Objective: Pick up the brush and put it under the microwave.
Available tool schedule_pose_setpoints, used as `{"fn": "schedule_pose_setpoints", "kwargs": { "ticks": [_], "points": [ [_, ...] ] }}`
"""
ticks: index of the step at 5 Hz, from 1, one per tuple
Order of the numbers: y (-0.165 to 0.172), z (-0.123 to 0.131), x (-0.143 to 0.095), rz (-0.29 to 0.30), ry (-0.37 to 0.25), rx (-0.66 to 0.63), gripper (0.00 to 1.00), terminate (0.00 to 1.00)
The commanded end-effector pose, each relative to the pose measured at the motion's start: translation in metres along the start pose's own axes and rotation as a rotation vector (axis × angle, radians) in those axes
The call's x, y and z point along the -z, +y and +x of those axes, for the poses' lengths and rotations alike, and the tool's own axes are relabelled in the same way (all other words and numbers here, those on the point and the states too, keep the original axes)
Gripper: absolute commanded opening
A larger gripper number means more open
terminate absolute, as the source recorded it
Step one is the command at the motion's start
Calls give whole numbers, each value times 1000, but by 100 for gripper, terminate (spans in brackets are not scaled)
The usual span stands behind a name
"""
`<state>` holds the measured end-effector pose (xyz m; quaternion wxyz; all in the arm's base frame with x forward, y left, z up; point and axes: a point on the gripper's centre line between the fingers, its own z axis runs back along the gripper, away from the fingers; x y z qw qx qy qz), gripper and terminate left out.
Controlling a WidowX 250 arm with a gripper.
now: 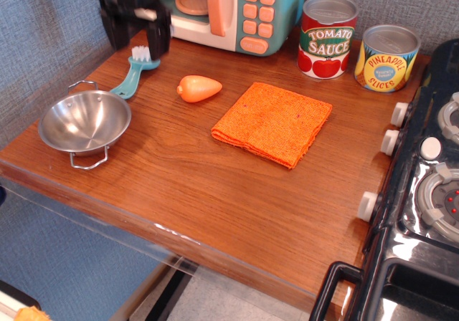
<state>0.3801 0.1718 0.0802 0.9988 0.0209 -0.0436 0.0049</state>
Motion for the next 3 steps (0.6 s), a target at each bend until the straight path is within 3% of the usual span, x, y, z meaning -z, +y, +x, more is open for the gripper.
{"fn": "schedule_pose_setpoints", "kwargs": {
  "ticks": [1, 2, 3],
  "points": [
    [-2, -13, -41, 20, -63, 30, 100, 0],
    [-3, -12, -40, 69, -20, 112, 100, 0],
    [-3, -12, -40, 69, -20, 112, 100, 100]
  ]
}}
